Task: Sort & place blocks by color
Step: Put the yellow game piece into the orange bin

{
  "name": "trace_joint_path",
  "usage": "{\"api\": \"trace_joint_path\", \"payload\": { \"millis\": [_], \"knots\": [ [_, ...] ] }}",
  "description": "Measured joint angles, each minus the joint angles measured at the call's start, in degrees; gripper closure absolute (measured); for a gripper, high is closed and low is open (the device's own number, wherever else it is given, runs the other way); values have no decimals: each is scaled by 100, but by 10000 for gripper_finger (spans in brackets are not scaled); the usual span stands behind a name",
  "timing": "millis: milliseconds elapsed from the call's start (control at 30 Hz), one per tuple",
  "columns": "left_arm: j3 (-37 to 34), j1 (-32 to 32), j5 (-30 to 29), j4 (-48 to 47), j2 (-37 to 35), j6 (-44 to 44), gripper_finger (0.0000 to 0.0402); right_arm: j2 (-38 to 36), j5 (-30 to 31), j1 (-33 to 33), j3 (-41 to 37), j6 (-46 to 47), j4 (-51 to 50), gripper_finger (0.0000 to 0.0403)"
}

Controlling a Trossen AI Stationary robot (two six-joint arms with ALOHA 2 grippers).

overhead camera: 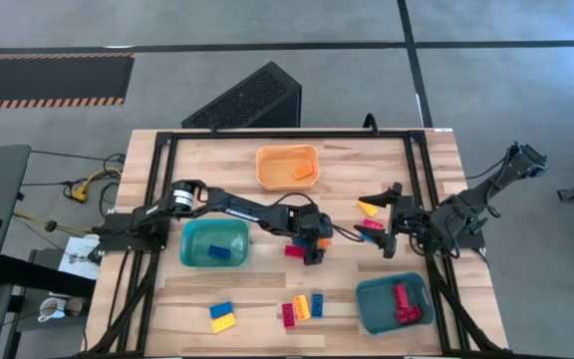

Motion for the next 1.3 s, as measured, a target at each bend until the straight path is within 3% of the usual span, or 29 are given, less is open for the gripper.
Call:
{"api": "trace_joint_path", "payload": {
  "millis": [133,333,600,800,1067,1300],
  "knots": [
    [-17,-7,-38,162,-15,109,49,0,0,0,0,0,0,8],
    [101,-12,-201,124,2,145,138,2,0,0,0,0,-7,8],
    [351,21,-623,-13,24,231,140,0,0,4,-2,0,-7,8],
    [351,11,-943,-31,2,235,112,0,-2,4,0,-2,-9,8],
    [352,15,-1144,-292,-78,226,138,2,-2,4,0,0,-59,8],
    [120,15,-1696,-471,-656,275,123,0,-3,4,-1,0,-102,8]
  ]
}}
